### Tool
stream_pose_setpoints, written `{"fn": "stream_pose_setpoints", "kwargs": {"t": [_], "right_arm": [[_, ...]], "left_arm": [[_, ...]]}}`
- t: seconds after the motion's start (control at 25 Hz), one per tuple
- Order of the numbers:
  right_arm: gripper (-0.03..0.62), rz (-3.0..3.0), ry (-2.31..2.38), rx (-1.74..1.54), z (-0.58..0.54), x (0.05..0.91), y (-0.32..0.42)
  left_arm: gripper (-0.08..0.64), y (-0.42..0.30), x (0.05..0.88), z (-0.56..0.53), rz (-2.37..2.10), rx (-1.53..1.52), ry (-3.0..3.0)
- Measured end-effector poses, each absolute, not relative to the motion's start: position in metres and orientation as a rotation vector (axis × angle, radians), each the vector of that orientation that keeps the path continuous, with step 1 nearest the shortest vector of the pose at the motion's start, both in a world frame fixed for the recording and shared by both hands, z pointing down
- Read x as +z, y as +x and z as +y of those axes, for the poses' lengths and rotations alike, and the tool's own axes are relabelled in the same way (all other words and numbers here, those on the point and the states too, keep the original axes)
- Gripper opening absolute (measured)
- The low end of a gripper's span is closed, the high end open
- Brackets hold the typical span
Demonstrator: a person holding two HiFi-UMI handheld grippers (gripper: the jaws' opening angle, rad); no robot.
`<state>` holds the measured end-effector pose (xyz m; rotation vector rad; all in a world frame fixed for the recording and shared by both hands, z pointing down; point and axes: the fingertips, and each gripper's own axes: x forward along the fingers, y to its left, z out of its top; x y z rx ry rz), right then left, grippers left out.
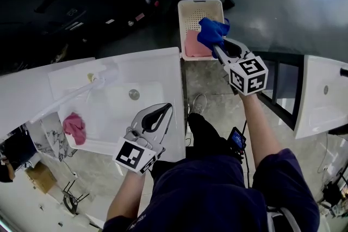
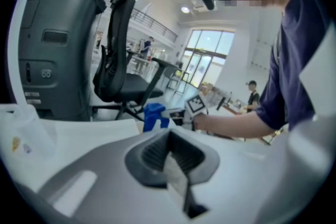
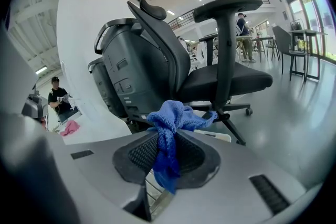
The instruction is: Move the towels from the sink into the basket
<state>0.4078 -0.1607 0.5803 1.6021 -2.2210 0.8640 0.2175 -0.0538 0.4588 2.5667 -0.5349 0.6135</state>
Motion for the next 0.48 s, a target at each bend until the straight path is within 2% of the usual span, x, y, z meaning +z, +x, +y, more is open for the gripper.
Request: {"fn": "stream_pose_setpoints", "kwargs": {"t": [0.48], "right_arm": [[0.081, -2.159, 1.601, 0.817, -0.181, 0.604, 0.407]], "left_arm": [[0.003, 0.193, 0.468, -0.061, -0.607, 0.621, 2.528]]}}
